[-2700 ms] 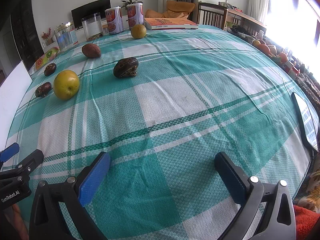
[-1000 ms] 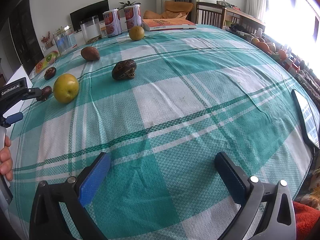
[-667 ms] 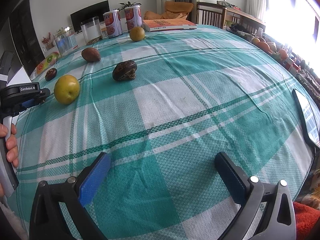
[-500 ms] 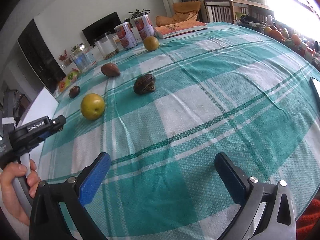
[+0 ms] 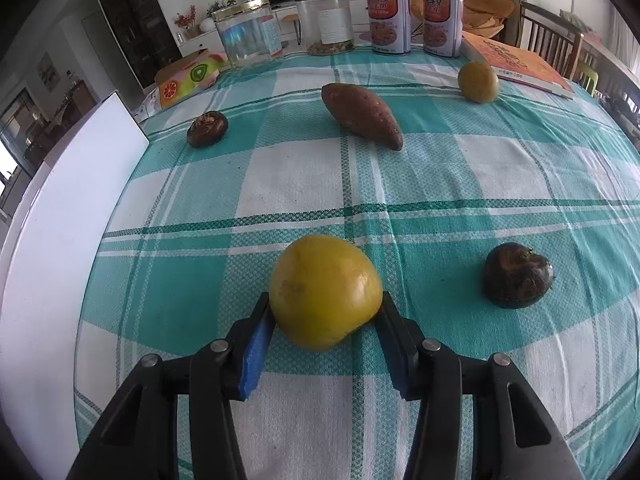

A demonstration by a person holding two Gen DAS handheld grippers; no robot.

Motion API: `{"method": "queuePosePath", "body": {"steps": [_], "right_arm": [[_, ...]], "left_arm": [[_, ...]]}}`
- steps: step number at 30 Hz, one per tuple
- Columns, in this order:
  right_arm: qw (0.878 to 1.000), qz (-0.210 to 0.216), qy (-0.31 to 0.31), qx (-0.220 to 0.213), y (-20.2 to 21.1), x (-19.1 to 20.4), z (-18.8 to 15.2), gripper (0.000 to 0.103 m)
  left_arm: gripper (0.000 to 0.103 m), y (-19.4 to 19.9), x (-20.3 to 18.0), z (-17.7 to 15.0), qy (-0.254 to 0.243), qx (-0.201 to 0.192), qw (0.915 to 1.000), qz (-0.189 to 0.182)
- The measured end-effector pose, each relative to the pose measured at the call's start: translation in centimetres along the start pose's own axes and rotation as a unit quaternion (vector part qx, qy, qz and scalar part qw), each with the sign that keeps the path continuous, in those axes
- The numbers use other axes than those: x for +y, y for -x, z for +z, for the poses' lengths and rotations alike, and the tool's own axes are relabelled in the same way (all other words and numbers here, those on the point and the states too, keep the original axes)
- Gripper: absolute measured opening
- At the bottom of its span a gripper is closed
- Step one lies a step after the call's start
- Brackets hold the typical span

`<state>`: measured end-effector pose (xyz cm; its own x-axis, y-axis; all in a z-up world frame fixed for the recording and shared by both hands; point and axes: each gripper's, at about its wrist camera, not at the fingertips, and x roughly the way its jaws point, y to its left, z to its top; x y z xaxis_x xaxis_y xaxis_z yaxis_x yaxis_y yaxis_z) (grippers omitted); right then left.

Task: Organize fruits
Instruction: 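Carry the passion fruit and yellow citrus over the box and release them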

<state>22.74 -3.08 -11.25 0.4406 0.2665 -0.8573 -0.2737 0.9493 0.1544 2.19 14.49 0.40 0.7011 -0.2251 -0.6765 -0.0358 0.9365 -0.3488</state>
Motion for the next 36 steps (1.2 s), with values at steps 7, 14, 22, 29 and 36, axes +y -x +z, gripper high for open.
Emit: {"method": "queuePosePath", "body": {"steps": [7, 14, 22, 29, 36], "right_arm": [[0.991, 0.119, -0.062, -0.021, 5.7, -0.1, -2.0, 0.05], [0.958, 0.283, 0.016, -0.036, 12.3, 12.5, -1.8, 0.05], [0.926, 0.338, 0.164, 0.034, 11.1, 27.9, -6.9, 0.05], [0.924, 0.304, 0.226, 0.043, 9.3, 32.2, -9.4, 0.052], [0.938, 0.279, 0.202, -0.023, 11.5, 28.3, -8.1, 0.083]], "left_arm": [[0.045, 4.2, 4.7, 1.6, 0.045, -0.023, 0.9986, 0.015], [0.045, 7.7, 12.2, 2.5, 0.091, -0.063, 0.9852, 0.131], [0.045, 8.2, 20.1, -1.3, 0.147, -0.03, 0.9569, 0.249], [0.047, 7.0, 22.4, -2.3, 0.164, -0.01, 0.9452, 0.282], [0.094, 7.0, 20.4, -1.5, 0.144, -0.043, 0.9431, 0.297]]}}
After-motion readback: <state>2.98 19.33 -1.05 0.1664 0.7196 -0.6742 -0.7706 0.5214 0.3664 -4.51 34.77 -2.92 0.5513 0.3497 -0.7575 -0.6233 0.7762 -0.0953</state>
